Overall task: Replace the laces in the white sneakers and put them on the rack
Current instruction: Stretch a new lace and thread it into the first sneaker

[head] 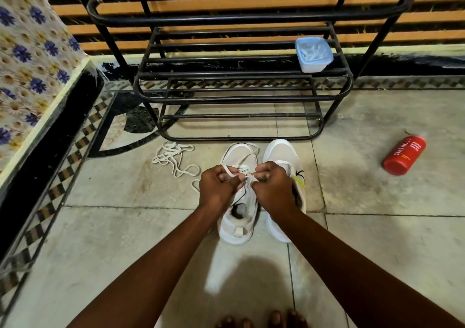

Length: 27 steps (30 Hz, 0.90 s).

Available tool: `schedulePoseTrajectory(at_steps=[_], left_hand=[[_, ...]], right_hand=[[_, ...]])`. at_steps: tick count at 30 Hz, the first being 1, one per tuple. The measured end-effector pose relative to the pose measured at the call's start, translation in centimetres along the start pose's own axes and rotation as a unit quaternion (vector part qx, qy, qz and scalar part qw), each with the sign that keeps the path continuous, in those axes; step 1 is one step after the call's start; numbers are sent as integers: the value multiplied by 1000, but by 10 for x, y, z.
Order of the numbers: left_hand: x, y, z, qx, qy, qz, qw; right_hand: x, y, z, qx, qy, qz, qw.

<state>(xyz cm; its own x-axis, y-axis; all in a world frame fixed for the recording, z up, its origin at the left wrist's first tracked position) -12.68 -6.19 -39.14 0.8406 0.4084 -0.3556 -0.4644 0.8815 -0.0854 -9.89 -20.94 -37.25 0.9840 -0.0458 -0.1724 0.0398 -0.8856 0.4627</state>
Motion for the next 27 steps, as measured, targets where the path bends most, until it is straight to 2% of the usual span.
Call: schedulePoseTrajectory(at_steps=[9, 15, 19, 23, 27], left_hand=[[2, -1, 2, -4, 27, 1, 1000], [0, -2, 2, 11, 29, 4, 999], [-3, -2, 3, -11, 40, 27, 999], [-6, -3, 3, -17, 38, 36, 998], [-6, -4, 5, -27, 35, 29, 999]], right_hand=[[-1, 3, -3, -41, 59, -33, 997], [2, 2, -3, -16, 46, -46, 998], [-3, 3, -5, 9, 9, -20, 1000], [-7, 0, -5, 8, 9, 11, 1000], [-6, -1, -6, -9, 21, -4, 1000]])
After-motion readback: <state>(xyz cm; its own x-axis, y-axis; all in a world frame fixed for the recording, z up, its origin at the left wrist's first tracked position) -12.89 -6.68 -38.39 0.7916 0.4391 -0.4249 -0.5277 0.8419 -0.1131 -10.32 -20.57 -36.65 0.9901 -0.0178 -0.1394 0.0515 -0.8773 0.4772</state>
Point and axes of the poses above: each hand's wrist, its own x-axis towards the middle knuckle, its own y-axis out of the back of the hand, z = x × y, the point moved 3 cm from there along x, towards the middle knuckle, and after that the axes turned 5 degrees about -x, right-handed, at the moved point
